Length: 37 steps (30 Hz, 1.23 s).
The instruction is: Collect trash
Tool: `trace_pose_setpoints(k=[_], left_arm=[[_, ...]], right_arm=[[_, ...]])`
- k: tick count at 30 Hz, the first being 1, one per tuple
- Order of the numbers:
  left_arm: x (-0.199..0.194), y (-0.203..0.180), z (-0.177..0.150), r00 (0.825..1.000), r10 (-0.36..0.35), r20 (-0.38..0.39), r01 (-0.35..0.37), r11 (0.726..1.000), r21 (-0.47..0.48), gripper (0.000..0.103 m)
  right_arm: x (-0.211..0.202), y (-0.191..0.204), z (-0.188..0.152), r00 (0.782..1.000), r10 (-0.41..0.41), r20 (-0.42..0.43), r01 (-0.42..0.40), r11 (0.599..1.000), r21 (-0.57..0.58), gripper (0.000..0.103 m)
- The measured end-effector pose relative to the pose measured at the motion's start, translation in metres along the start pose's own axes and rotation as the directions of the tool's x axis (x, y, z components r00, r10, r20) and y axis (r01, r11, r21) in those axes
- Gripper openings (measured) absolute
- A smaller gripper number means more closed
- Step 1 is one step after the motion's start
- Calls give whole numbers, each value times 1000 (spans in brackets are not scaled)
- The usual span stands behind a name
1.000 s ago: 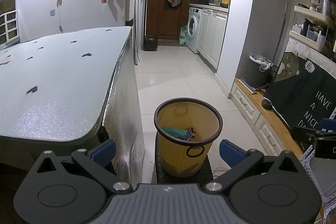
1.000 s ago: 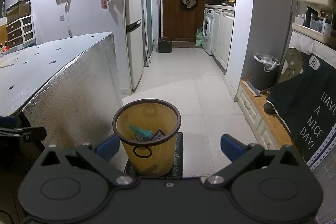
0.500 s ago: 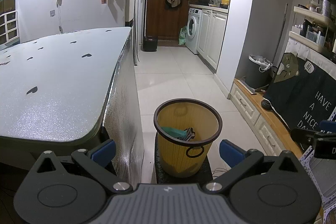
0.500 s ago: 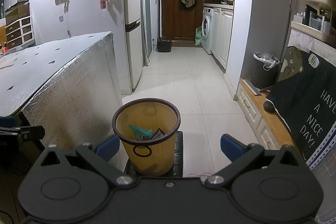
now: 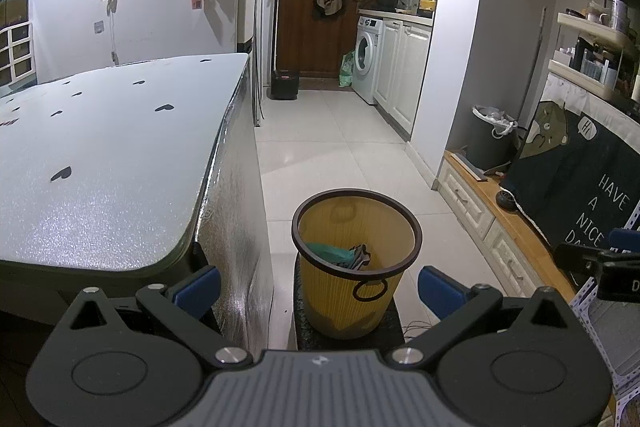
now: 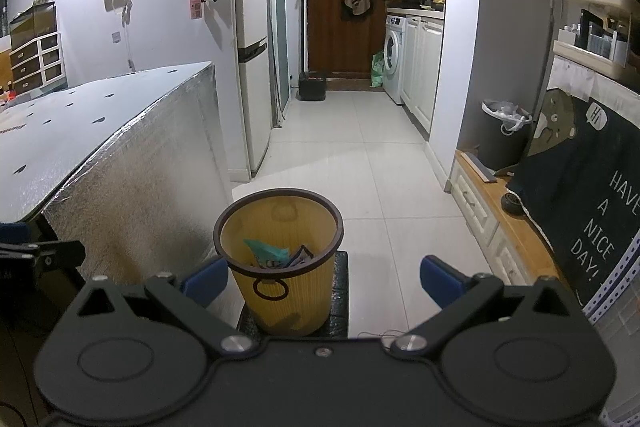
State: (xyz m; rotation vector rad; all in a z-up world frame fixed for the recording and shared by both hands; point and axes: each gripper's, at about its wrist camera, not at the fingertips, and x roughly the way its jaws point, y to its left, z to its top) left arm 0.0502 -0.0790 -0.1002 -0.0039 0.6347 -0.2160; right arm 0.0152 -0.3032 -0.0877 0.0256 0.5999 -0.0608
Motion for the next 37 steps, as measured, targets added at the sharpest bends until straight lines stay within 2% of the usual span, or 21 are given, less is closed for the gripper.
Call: trace_pose_setpoints(k=[37], left_arm=[[-2,-2,-1,1000,3,-1,-3,1000,8,103]], right_arm=[[0,0,1,1000,4,-1,-4,1000,-4,103]])
